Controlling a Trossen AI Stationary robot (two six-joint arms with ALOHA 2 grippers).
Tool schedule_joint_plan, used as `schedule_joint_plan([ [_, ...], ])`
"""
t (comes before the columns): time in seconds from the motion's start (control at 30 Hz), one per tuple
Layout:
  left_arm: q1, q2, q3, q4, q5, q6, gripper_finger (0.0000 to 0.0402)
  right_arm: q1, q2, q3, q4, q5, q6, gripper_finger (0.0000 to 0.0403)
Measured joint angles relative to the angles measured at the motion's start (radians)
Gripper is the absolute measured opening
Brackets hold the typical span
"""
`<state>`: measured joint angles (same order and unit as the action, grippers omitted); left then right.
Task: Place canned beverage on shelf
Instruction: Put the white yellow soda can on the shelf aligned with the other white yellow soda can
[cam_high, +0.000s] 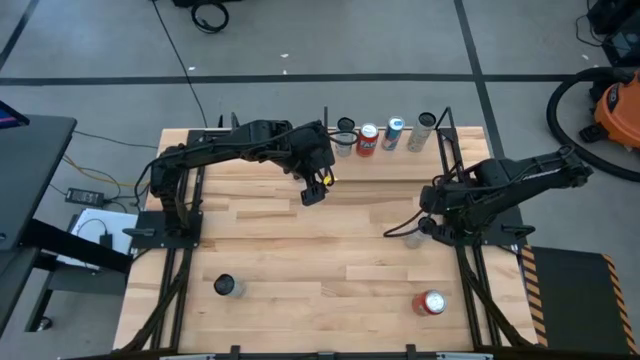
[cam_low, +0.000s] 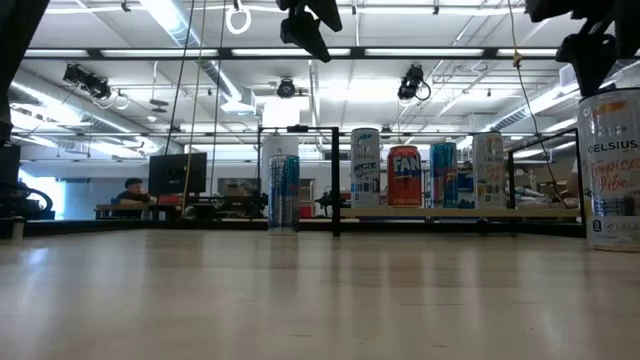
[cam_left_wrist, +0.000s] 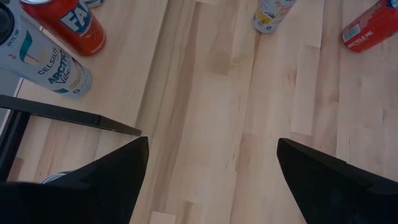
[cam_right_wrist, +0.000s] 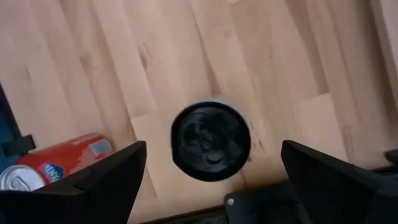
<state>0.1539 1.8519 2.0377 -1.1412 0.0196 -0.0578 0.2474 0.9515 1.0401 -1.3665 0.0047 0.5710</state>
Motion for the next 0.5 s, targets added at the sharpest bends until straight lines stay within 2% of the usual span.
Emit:
schedule_joint_plan([
  [0.3,-0.001,0.000,0.000,-0.001,0.000,0.001,0.0357,0.000,0.000,0.000,0.016,-0.009,-0.055,0.0382],
  [0.5,-0.001,0.000,0.000,-0.001,0.000,0.002,0.0357,0.000,0.017,0.000,0.009,0.036,0.009,0.0379],
])
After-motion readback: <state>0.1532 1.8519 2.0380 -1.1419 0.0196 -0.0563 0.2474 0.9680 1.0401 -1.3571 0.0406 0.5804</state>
